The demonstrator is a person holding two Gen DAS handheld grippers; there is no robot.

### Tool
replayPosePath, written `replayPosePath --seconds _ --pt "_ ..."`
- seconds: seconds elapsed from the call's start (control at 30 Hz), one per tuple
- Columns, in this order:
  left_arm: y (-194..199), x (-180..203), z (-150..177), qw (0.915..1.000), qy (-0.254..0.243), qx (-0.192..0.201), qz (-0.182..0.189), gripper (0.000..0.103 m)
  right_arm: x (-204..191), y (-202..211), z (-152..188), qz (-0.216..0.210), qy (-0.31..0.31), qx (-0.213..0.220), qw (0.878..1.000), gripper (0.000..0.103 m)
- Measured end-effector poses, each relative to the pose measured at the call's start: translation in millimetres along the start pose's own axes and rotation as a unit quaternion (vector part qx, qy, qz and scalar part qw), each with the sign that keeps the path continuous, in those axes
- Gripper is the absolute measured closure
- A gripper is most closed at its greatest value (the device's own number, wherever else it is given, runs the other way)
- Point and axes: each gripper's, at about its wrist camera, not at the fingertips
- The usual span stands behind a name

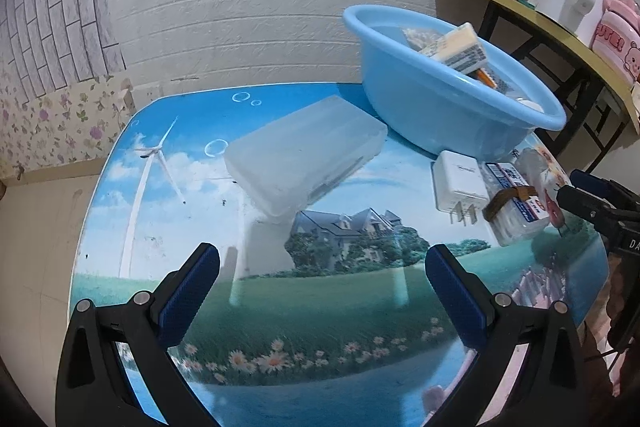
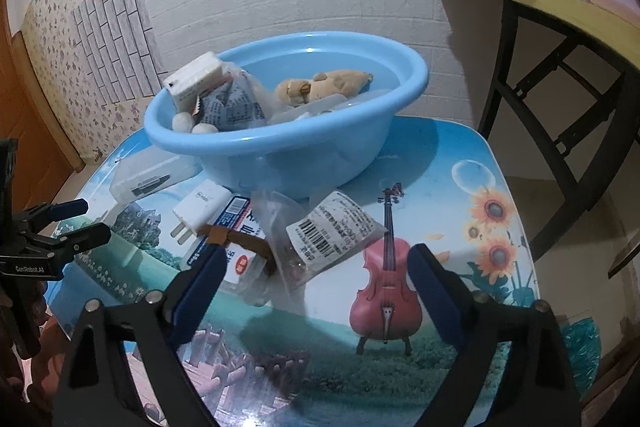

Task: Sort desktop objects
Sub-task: 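Move the left gripper to the clear plastic box while the right gripper approaches the barcode bag, then grasp the clear plastic box with the left gripper while the right gripper grasps the barcode bag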

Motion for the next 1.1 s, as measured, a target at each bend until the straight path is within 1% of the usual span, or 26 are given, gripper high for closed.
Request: replayPosePath --seconds 0.13,0.27,0.4,0.47,0.63,0.67,0.7,0.73,0.8,0.87,0.9,0.93,0.97,1.0,1.03,1.1 --pt "-5 -8 -7 1.0 -0.002 0.001 -0.007 0.0 6 -5 -3 0.002 -0.008 -0.004 1.0 0.012" --pt "-14 -18 -19 0.9995 -0.018 0.007 -0.023 0.0 10 -13 -7 -0.002 -0.015 -0.013 1.0 0.012" --pt "-27 -23 -30 0.9992 -0.035 0.002 -0.019 0.0 13 -23 -8 -0.002 -0.015 -0.022 1.0 0.015" --pt "-34 -24 -34 0.9988 -0.046 -0.005 -0.014 0.0 15 -27 -10 -0.008 -0.018 -0.029 0.999 0.018" --pt "-50 -25 -43 0.9976 -0.066 -0.021 -0.005 0.0 17 -35 -17 -0.021 -0.016 -0.033 0.999 0.02" --pt "-55 -25 -46 0.9974 -0.068 -0.024 -0.004 0.0 18 -36 -17 -0.023 -0.016 -0.034 0.999 0.022" --pt "-58 -25 -47 0.9971 -0.071 -0.026 -0.001 0.0 18 -37 -18 -0.028 -0.017 -0.038 0.999 0.028" --pt "-63 -24 -50 0.9967 -0.074 -0.031 0.005 0.0 19 -39 -19 -0.037 -0.018 -0.043 0.998 0.032" --pt "-71 -23 -54 0.9961 -0.079 -0.039 0.012 0.0 20 -40 -18 -0.045 -0.019 -0.045 0.998 0.033" --pt "-76 -20 -57 0.9955 -0.08 -0.042 0.028 0.0 19 -39 -18 -0.046 -0.012 -0.045 0.998 0.038" --pt "-76 -20 -57 0.9956 -0.078 -0.04 0.034 0.0 20 -38 -18 -0.045 -0.01 -0.045 0.998 0.044" --pt "-76 -19 -58 0.9957 -0.074 -0.038 0.04 0.0 19 -38 -18 -0.047 -0.009 -0.046 0.998 0.046" --pt "-76 -18 -59 0.9956 -0.074 -0.039 0.042 0.006 20 -37 -18 -0.048 -0.009 -0.047 0.998 0.047" --pt "-76 -16 -59 0.9954 -0.079 -0.041 0.035 0.014 20 -37 -18 -0.048 -0.009 -0.047 0.998 0.048" --pt "-76 -13 -58 0.995 -0.085 -0.043 0.028 0.014 20 -37 -18 -0.048 -0.009 -0.047 0.998 0.05" --pt "-74 -12 -55 0.9949 -0.084 -0.045 0.034 0.014 18 -34 -17 -0.047 -0.009 -0.046 0.998 0.053"
Point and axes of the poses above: each gripper's, at about its wrist camera, not at the fingertips, and y roughly against the way its jaws point, x to its right, z to its underside, and after that the axes turned 10 degrees about -y, right-handed
